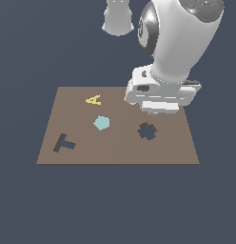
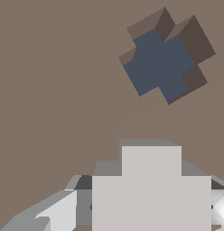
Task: Insert a designated object into the corresponding slot on a board.
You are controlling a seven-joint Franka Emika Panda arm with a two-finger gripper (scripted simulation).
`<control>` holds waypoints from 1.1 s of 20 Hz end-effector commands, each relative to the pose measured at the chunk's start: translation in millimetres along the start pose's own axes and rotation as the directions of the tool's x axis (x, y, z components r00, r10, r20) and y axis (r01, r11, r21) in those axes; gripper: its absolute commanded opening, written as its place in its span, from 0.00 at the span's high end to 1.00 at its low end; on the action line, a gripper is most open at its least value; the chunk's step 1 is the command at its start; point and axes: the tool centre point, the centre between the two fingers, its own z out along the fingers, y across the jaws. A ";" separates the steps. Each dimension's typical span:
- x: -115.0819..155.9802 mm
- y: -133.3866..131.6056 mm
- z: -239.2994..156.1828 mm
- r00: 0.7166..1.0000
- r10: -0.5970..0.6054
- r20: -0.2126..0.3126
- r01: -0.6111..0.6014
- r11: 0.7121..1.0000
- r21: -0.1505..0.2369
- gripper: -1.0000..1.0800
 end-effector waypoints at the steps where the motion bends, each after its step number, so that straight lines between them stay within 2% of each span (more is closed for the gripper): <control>1: 10.5 5.8 -1.2 0.998 -0.065 0.000 0.065 0.998 0.000 1.00; 6: 34.8 15.2 -3.2 0.978 -0.208 0.000 0.208 0.978 -0.001 1.00; 12: 59.7 20.1 -5.0 0.939 -0.344 0.001 0.344 0.939 -0.001 1.00; 22: 84.7 19.8 -6.7 0.882 -0.471 0.001 0.471 0.882 -0.001 1.00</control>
